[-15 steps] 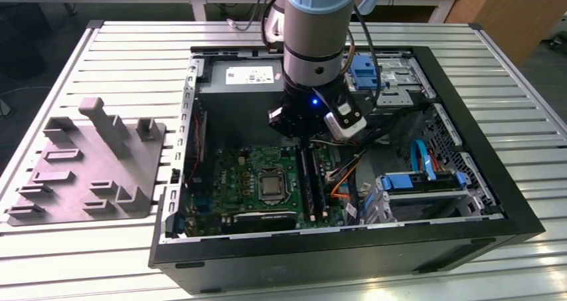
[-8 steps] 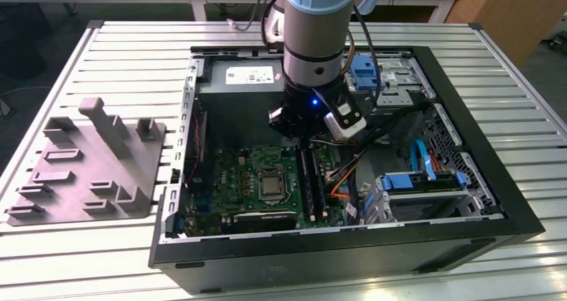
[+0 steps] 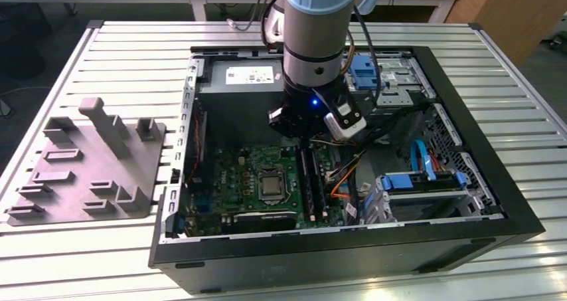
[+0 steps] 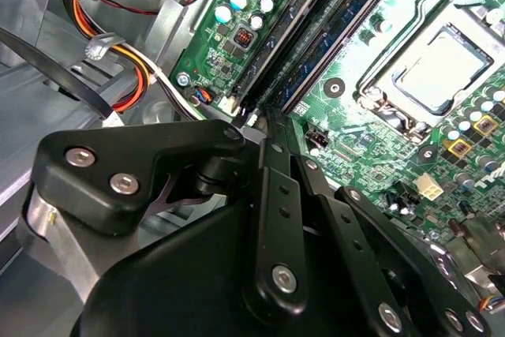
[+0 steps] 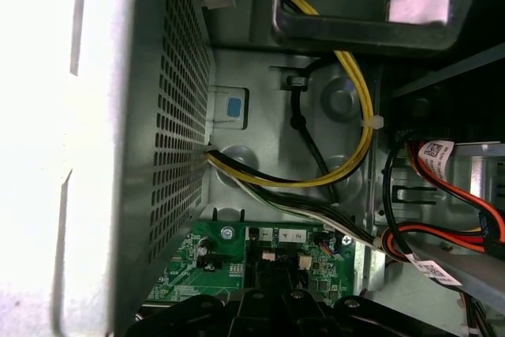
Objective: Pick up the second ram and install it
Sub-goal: 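Press down the second ram until it locks into place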
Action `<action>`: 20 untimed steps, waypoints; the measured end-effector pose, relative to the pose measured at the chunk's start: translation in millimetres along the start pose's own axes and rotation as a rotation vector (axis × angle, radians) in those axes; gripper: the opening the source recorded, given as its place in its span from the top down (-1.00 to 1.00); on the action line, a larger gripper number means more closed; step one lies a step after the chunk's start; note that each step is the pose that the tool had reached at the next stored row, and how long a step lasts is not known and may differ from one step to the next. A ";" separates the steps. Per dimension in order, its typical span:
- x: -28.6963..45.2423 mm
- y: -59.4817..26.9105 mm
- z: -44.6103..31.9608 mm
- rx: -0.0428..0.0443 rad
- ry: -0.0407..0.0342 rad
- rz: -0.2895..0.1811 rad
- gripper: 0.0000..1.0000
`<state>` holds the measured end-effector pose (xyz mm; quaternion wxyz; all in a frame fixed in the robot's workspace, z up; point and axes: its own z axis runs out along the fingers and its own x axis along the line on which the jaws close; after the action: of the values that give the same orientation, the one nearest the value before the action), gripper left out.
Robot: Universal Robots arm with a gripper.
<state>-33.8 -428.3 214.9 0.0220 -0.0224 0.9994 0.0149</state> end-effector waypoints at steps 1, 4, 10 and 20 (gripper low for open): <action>0.0 0.0 0.0 -0.0001 -0.0001 0.000 0.80; -0.2 0.2 -2.0 -0.0014 -0.0010 0.000 0.80; -0.7 0.5 -16.2 -0.0003 -0.0002 0.000 0.80; -1.1 -0.8 -25.9 -0.0002 -0.0002 0.000 0.80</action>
<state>-33.8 -429.8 240.8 0.0221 -0.0224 0.9994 0.0150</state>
